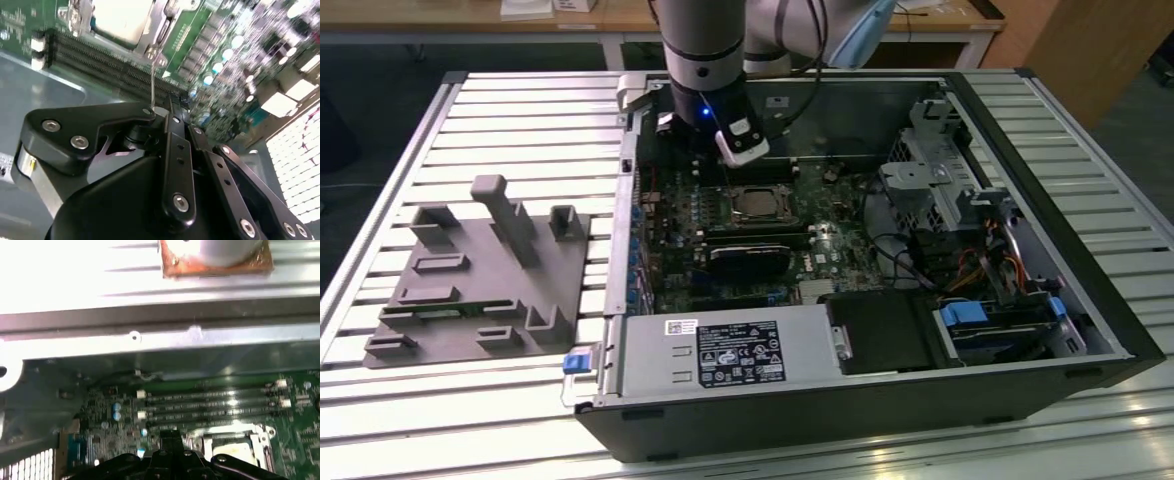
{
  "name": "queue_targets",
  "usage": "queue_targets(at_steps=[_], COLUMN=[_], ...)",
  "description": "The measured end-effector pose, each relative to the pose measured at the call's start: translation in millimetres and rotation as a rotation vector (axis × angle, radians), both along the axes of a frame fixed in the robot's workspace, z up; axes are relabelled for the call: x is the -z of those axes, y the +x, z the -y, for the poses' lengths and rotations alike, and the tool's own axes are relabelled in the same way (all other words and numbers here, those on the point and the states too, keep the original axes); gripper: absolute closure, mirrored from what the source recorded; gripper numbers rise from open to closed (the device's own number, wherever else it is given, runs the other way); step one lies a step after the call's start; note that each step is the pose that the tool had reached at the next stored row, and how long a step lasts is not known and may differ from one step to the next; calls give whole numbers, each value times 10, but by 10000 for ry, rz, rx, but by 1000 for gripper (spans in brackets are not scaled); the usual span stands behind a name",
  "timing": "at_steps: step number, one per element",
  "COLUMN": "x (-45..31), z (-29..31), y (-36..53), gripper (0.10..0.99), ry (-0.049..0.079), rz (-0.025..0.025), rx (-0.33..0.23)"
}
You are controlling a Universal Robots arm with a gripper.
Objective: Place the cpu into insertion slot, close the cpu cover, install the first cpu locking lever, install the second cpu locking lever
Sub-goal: 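Install the first cpu locking lever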
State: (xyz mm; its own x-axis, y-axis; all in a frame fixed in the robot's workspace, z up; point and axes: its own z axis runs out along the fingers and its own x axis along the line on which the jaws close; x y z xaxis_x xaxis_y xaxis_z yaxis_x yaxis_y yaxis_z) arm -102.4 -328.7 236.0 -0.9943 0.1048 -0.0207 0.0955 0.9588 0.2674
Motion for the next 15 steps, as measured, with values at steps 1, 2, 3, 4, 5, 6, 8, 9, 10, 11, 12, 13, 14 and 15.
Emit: queue_targets(at_steps=[1,2,3,4,5,6,8,9,10,11,12,13,14,15], x=[0,0,0,0,0,0,0,1,1,1,1,1,1,1], z=[0,0,0,0,0,0,0,0,0,0,0,0,0,0], y=[0,3,13,34,63,98,179,223,264,304,344,383,422,457], gripper=[980,980,980,980,980,980,980,980,980,980,980,980,980,980], ry=[1,2,3,2,2,2,1,2,2,2,2,2,2,2], rz=[0,-1,0,-1,0,-1,-3,-4,-4,-5,-6,-7,-7,-9], rx=[1,0,-1,-1,0,0,0,0,0,-1,0,0,-1,0])
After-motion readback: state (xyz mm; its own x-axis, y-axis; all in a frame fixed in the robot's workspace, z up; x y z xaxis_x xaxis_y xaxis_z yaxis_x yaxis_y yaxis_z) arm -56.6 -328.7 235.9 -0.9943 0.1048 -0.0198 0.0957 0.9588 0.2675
